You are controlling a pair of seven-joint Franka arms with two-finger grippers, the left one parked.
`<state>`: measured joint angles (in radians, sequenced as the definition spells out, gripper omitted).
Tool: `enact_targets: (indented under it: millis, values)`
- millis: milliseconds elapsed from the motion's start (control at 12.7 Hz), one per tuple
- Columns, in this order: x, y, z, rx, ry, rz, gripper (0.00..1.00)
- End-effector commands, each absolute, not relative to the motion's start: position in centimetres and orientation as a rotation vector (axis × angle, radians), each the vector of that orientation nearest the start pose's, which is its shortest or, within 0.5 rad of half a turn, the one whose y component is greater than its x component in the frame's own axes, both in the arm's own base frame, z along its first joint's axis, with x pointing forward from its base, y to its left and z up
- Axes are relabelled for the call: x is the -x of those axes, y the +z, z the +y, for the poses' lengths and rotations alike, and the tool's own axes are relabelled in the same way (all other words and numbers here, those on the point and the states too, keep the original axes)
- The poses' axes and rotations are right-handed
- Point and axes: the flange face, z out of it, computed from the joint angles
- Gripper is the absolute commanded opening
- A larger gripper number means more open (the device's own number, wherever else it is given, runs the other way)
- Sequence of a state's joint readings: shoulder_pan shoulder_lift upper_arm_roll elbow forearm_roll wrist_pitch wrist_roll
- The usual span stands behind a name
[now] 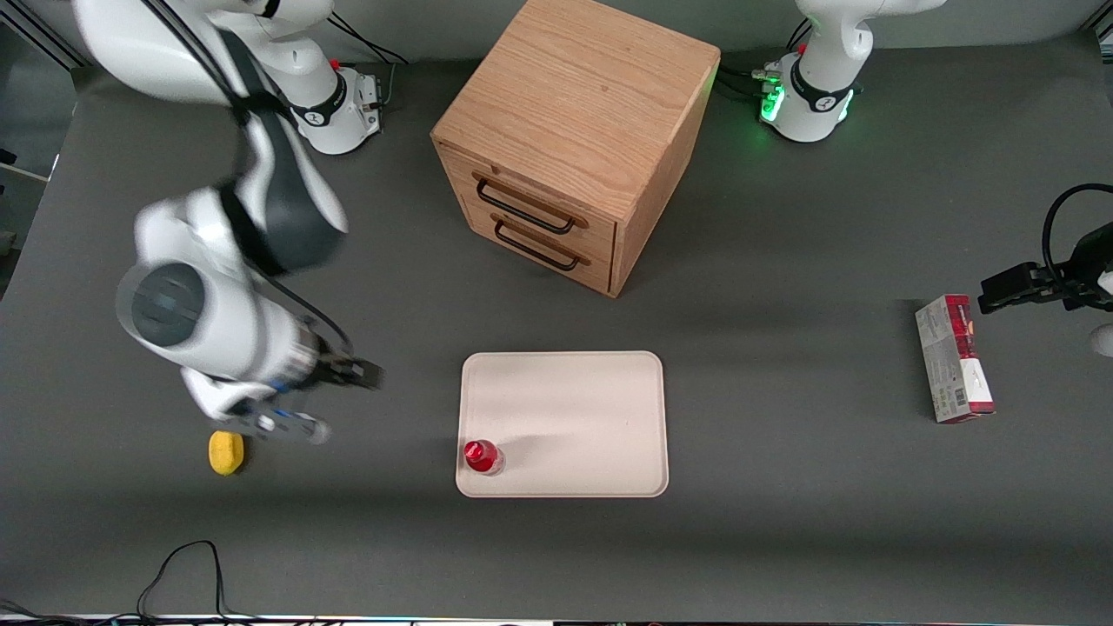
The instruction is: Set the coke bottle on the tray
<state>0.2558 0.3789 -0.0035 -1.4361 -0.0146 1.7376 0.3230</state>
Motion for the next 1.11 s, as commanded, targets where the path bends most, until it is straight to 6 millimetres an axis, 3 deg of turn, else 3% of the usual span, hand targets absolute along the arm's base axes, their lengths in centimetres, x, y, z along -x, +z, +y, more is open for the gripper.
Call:
enact_targets:
  millis: [0, 79, 158, 316, 553, 711, 1026]
  values:
    - [-54.3, 49.8, 7.9, 3.134, 0.105, -0.071, 1.0]
    - [-52.8, 51.6, 5.1, 3.126, 0.093, -0.077, 1.0]
    - [-52.0, 53.0, 3.5, 3.123, 0.126, -0.076, 1.0]
    - [-51.4, 55.6, 2.0, 3.12, 0.135, -0.074, 1.0]
    - [-51.1, 57.8, 3.2, 3.089, 0.137, -0.116, 1.0]
    - [-51.1, 57.7, 5.3, 3.089, 0.163, -0.155, 1.0]
    - [-51.4, 58.6, 4.5, 3.086, 0.176, -0.147, 1.0]
